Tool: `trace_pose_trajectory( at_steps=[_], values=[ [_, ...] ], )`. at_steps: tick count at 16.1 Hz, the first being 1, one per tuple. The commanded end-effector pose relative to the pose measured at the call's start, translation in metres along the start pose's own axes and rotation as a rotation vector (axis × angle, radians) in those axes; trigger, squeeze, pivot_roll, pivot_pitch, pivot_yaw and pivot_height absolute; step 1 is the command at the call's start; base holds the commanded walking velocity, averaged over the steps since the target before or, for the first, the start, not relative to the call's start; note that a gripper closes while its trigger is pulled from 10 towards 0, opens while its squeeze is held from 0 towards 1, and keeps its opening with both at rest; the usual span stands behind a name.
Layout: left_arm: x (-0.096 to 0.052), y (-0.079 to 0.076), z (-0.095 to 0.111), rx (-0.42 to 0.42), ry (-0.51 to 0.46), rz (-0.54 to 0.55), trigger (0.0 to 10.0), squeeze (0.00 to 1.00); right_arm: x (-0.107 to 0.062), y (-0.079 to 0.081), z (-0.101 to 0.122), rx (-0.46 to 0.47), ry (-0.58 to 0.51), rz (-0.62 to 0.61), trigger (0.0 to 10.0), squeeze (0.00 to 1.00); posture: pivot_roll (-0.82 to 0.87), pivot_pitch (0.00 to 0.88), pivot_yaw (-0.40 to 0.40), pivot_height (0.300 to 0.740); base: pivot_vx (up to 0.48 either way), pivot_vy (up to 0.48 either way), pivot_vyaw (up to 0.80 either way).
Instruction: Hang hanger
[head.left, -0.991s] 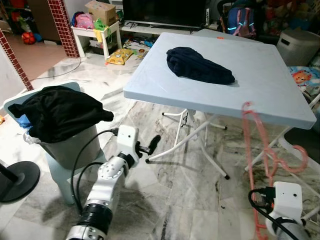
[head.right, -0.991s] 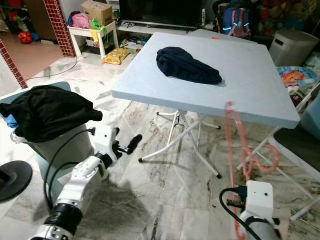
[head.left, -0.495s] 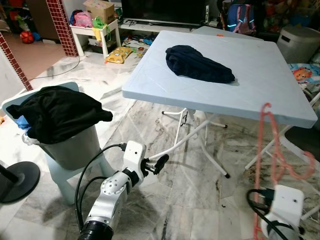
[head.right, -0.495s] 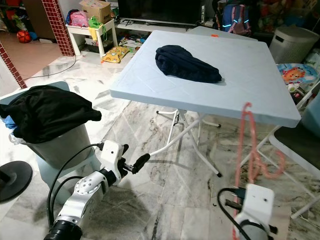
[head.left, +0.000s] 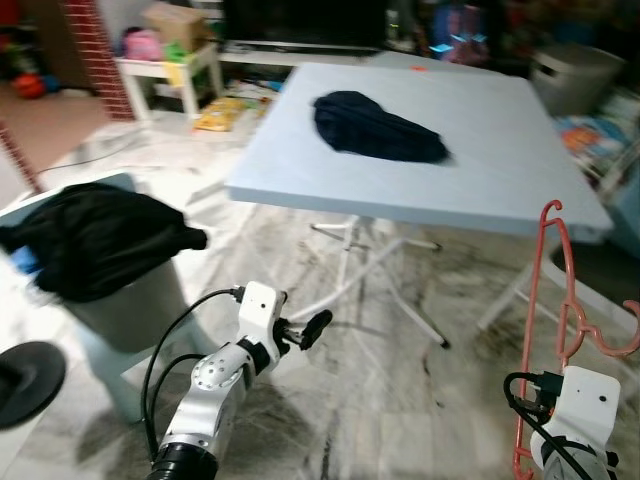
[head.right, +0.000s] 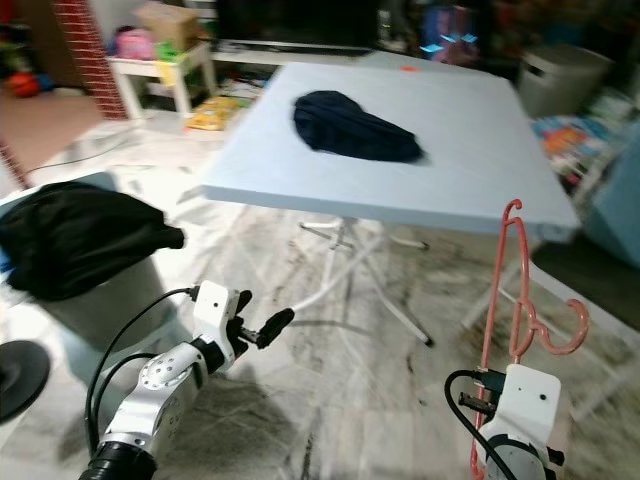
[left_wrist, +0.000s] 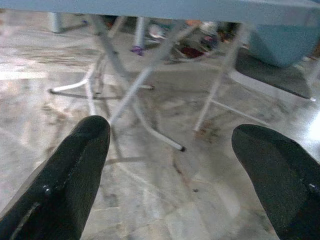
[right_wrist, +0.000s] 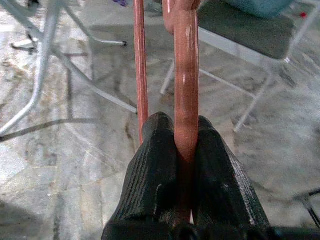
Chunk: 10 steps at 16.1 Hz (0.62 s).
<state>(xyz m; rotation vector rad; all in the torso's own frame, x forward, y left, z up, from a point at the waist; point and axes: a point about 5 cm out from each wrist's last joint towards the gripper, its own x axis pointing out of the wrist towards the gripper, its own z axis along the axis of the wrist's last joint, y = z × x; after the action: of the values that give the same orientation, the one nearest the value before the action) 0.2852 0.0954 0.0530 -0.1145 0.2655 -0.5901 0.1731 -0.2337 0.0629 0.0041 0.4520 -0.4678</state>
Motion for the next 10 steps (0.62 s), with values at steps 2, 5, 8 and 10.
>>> trace_pose_trajectory(
  at_steps=[2,5,8,10],
  values=[
    [0.0018,-0.0009,0.0045,-0.002,-0.008,-0.007,10.0,0.0,-0.0008,0.0014,0.0058,0.011,-0.017,0.005,10.0,0.0,-0.05,0.0,-0.009,0.74,0.0,0.285,-0.79],
    [0.0025,-0.0007,0.004,-0.003,0.002,-0.011,10.0,0.0,-0.0004,0.0022,0.0057,0.013,-0.016,0.012,10.0,0.0,-0.05,0.0,-0.007,0.74,0.0,0.291,-0.76],
    [0.0027,-0.0011,0.0039,-0.005,0.01,-0.013,10.0,0.0,-0.0009,0.0042,0.0059,0.018,-0.019,0.021,10.0,0.0,-0.05,0.0,-0.005,0.74,0.0,0.345,-0.36],
    [0.0025,-0.0011,0.0033,-0.004,0.013,-0.013,10.0,0.0,-0.001,0.0068,0.0054,0.012,-0.017,0.034,10.0,0.0,-0.05,0.0,-0.006,0.74,0.0,0.345,0.0]
  ],
)
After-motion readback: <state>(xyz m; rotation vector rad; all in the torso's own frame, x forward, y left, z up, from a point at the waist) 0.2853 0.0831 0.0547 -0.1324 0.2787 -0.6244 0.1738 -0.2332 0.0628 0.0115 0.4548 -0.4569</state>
